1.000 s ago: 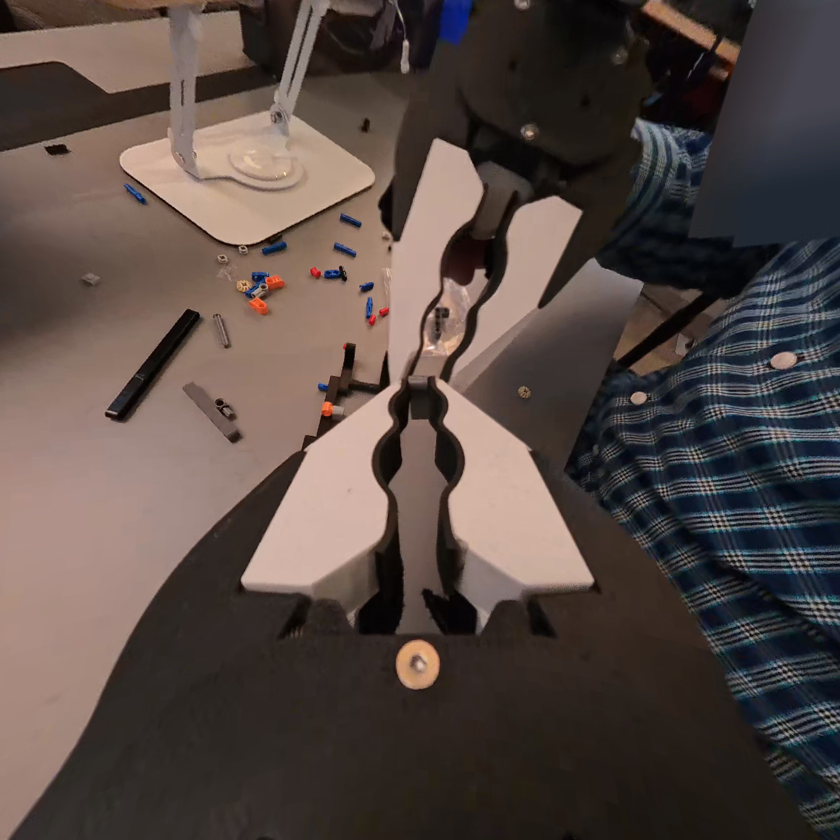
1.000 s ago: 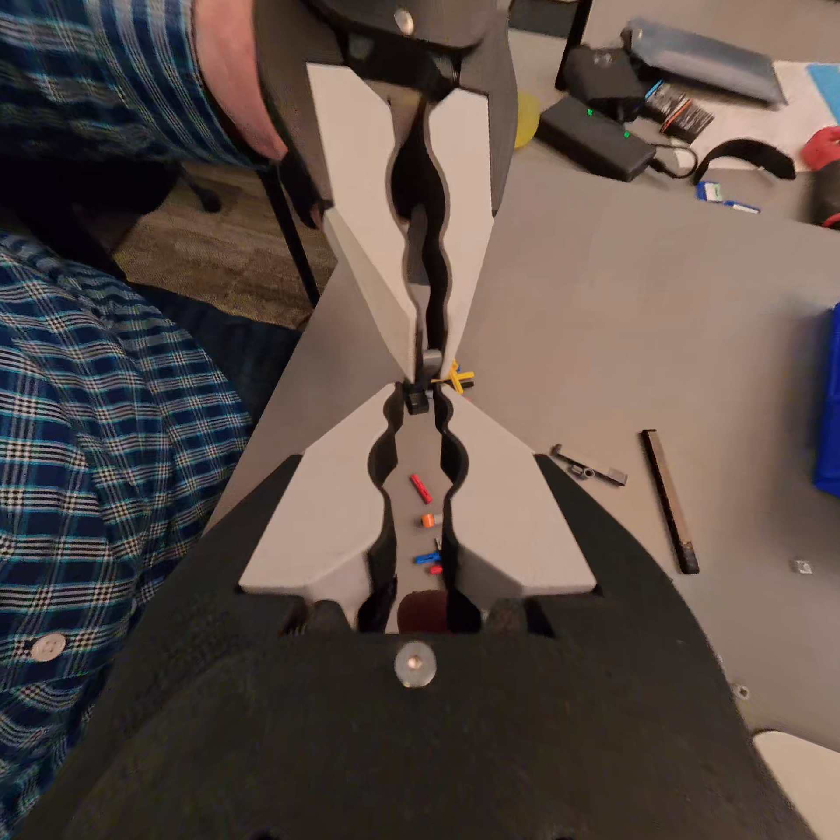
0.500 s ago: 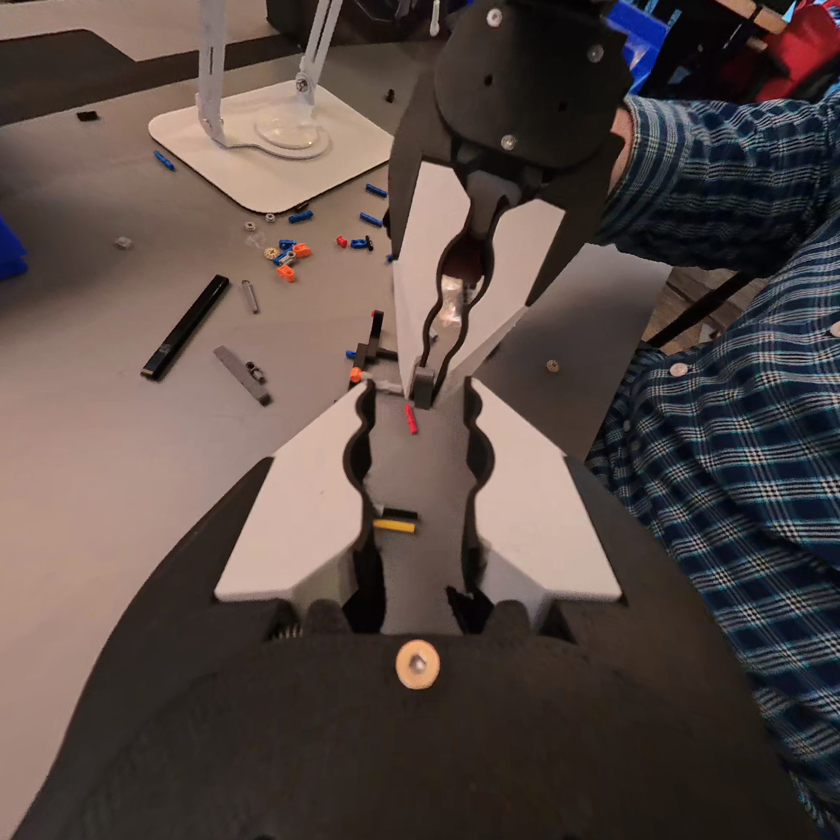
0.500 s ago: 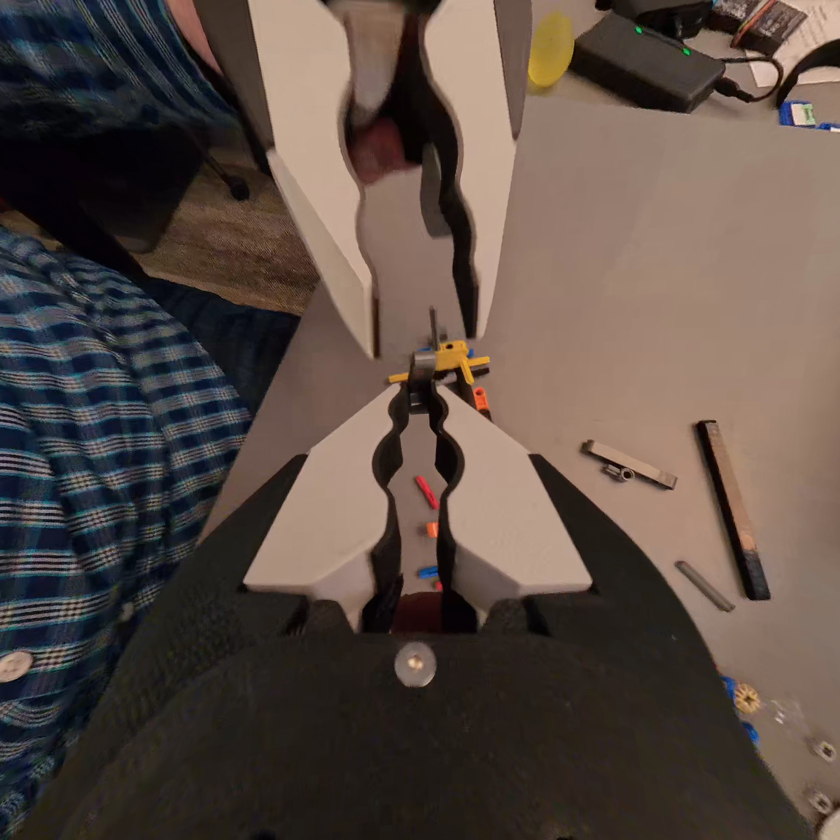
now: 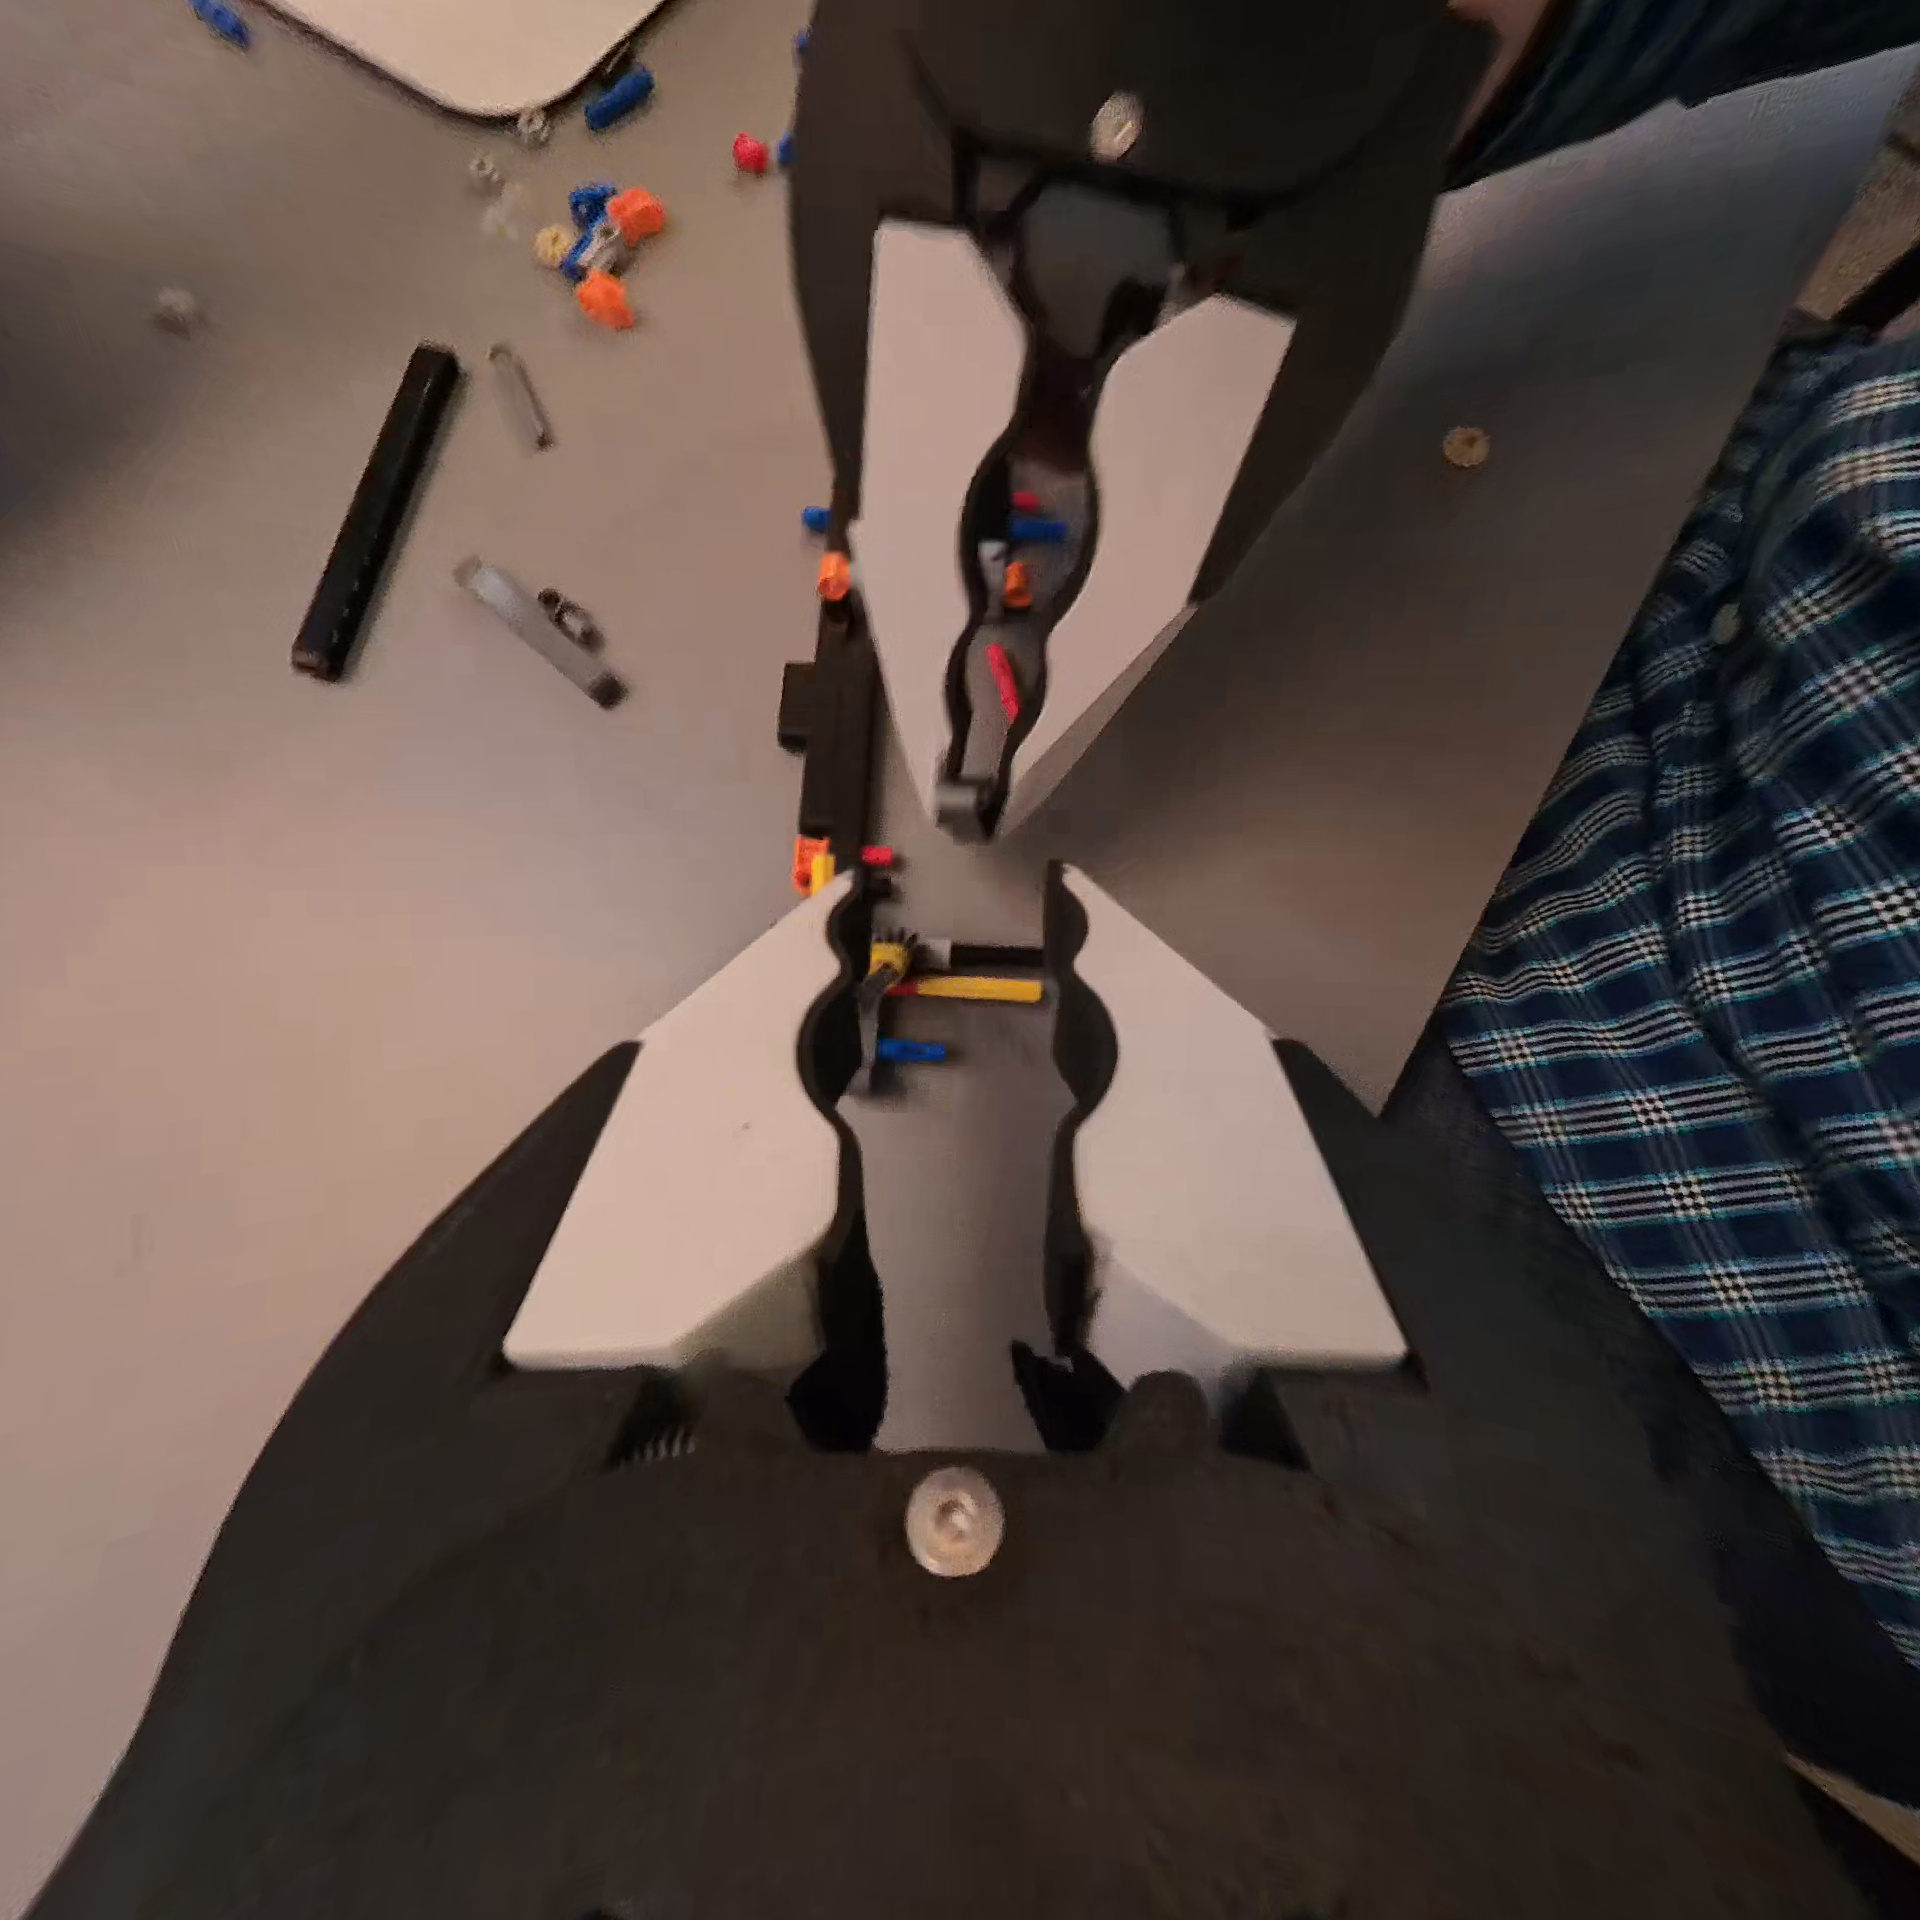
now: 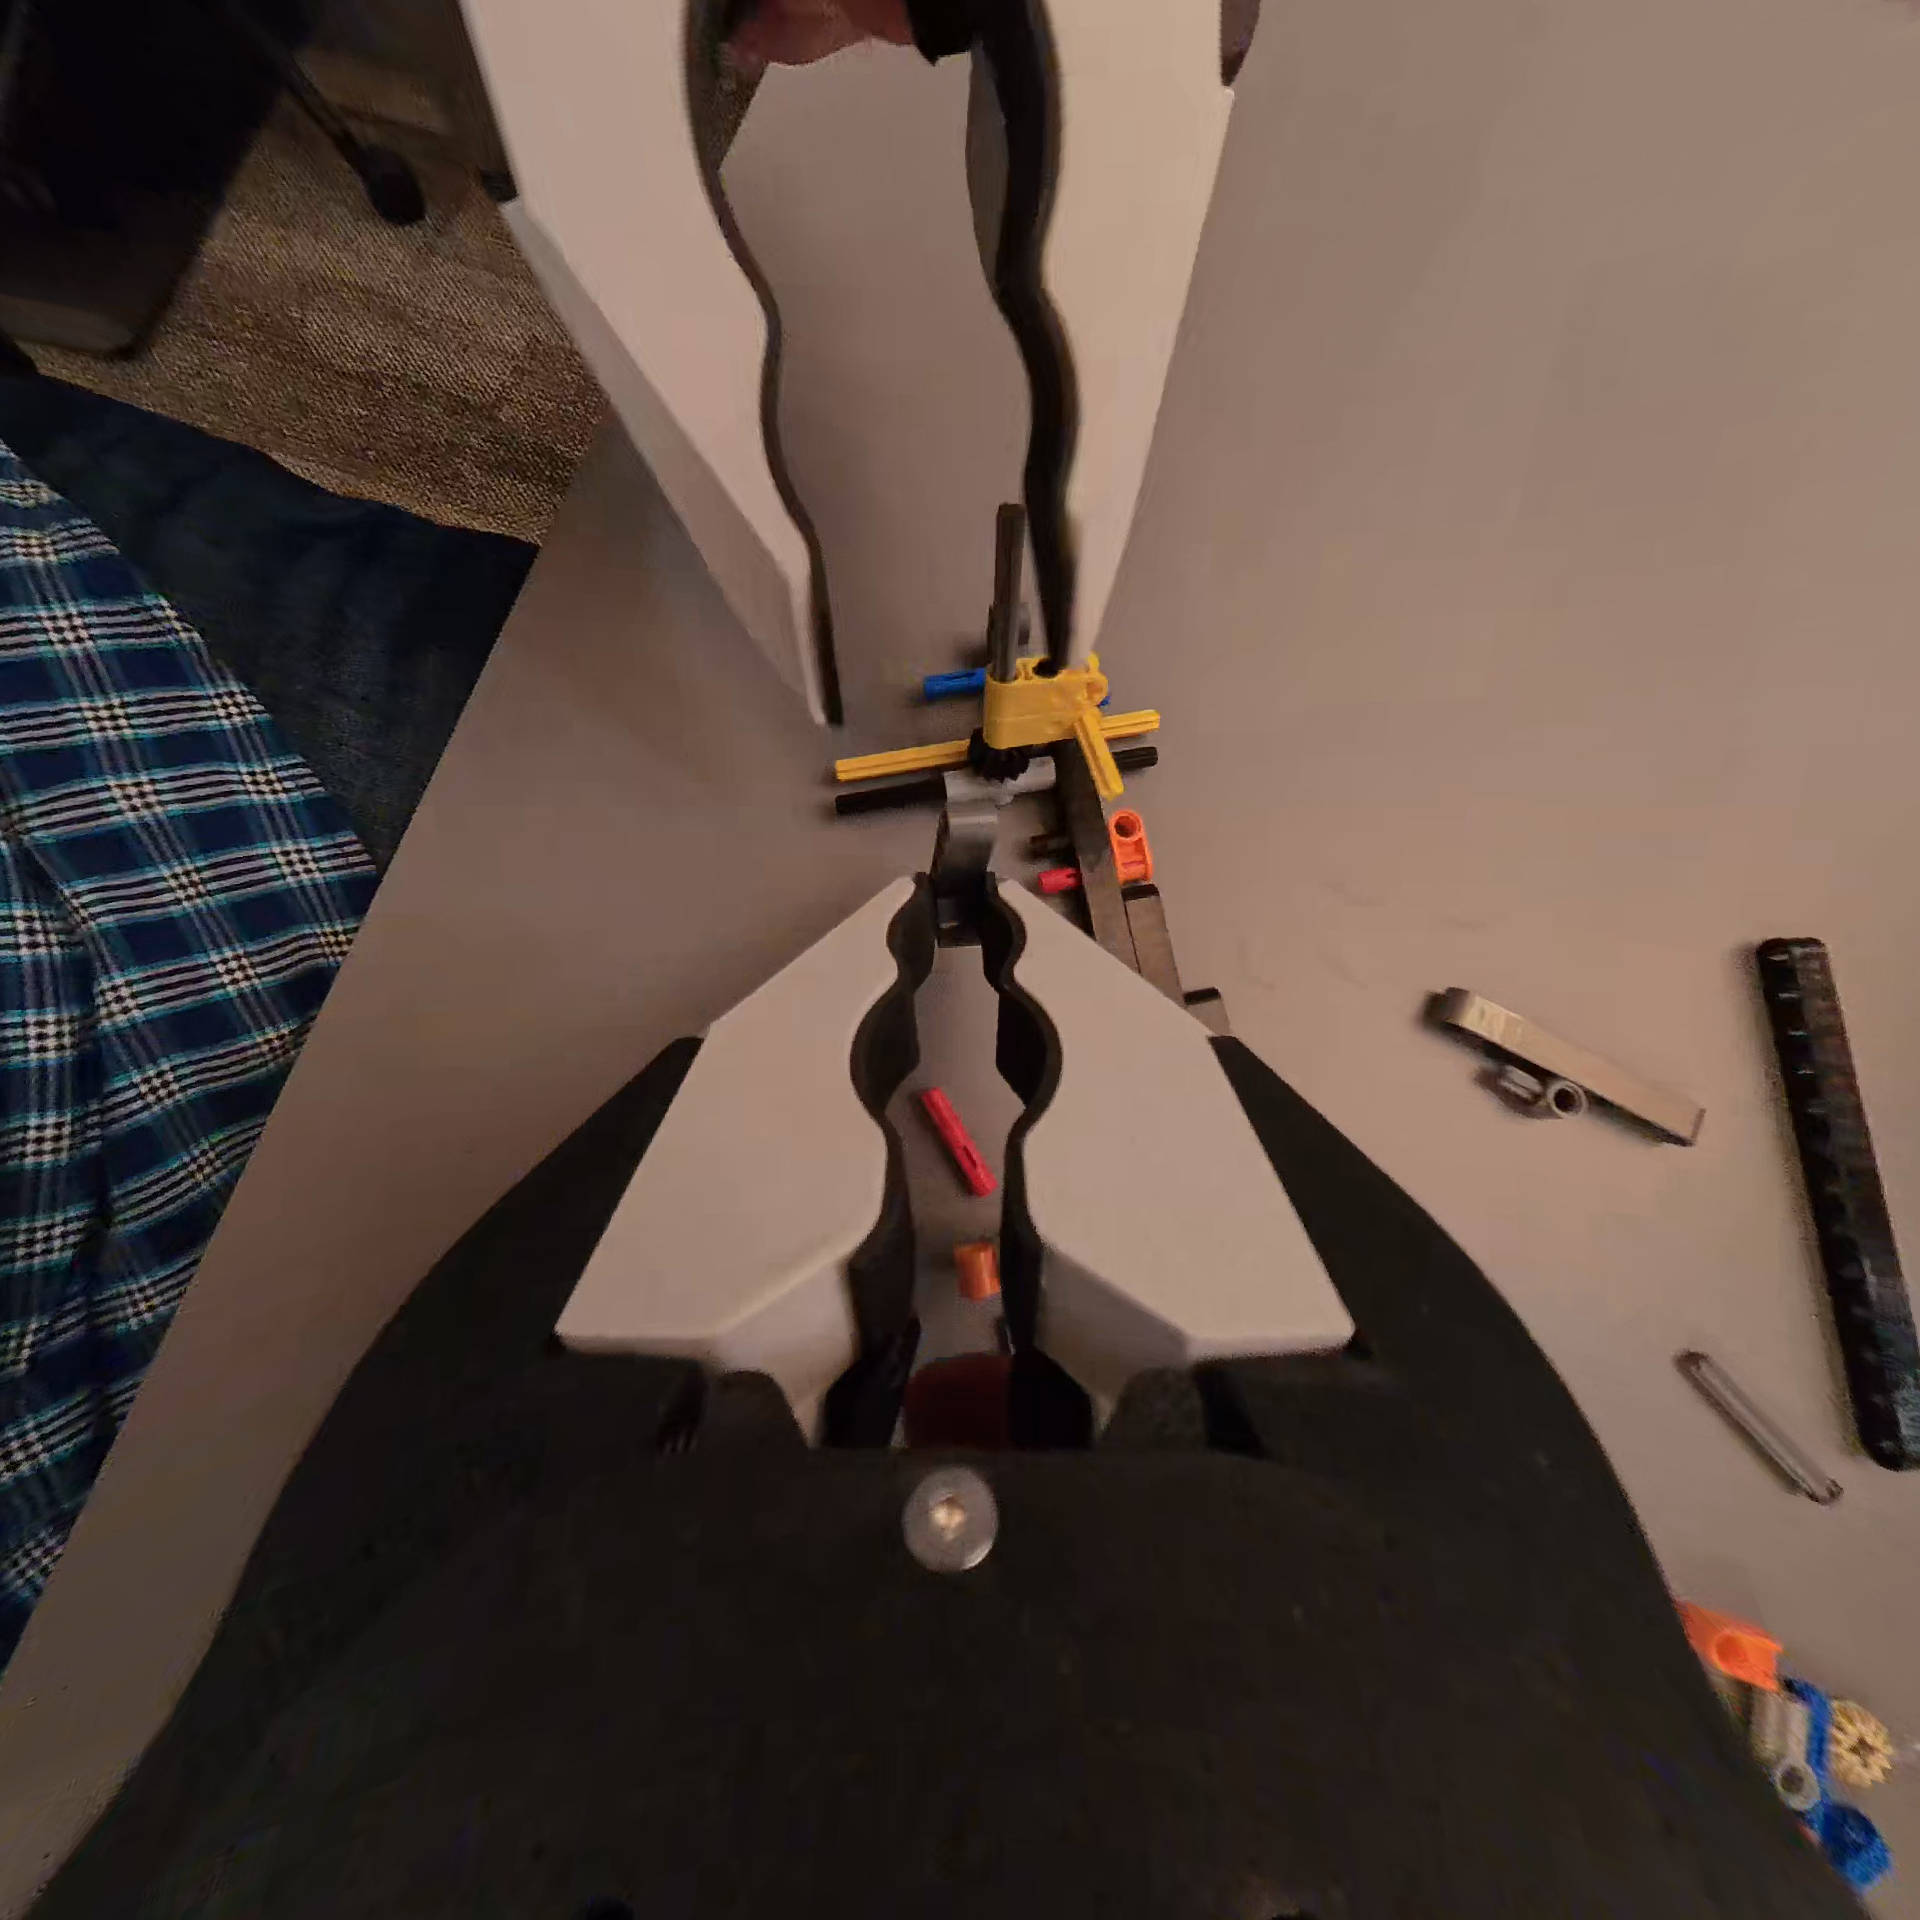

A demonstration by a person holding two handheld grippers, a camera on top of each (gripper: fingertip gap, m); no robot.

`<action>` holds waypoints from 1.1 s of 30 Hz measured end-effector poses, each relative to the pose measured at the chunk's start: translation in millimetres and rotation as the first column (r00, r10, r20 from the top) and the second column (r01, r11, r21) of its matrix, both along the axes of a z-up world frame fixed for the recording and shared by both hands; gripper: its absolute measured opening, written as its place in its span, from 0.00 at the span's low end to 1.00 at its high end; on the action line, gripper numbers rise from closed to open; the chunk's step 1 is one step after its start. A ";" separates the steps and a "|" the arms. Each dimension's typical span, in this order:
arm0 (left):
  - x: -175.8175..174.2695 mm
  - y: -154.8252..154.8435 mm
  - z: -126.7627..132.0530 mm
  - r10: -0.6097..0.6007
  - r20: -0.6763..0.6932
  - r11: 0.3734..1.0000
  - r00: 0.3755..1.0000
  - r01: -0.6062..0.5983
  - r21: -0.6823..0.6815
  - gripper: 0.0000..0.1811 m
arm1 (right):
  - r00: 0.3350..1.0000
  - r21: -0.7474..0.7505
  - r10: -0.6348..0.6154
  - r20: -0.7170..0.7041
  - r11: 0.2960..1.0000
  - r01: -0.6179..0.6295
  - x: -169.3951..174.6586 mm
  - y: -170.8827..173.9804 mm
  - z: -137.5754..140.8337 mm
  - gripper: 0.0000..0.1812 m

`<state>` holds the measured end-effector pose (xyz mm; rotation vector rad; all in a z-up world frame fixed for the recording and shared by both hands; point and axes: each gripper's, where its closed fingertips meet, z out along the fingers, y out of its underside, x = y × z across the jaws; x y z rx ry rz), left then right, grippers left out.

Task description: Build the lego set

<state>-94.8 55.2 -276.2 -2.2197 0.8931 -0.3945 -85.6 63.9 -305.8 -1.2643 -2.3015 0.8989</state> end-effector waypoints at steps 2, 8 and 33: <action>5.9 0.4 -1.6 -0.026 -0.046 1.000 0.999 0.027 0.011 0.12 | 1.000 0.021 0.001 0.000 1.000 -0.001 -1.6 -0.2 -5.8 0.03; 13.1 1.8 -20.0 -0.037 -0.120 0.999 0.992 0.034 -0.027 0.07 | 0.999 0.036 0.039 -0.038 0.999 -0.038 -2.0 -4.7 -2.5 0.03; -18.4 0.4 -7.8 0.006 -0.169 0.999 0.986 0.001 0.045 0.13 | 0.995 0.185 0.090 0.036 0.978 -0.095 -4.0 0.7 -17.8 0.08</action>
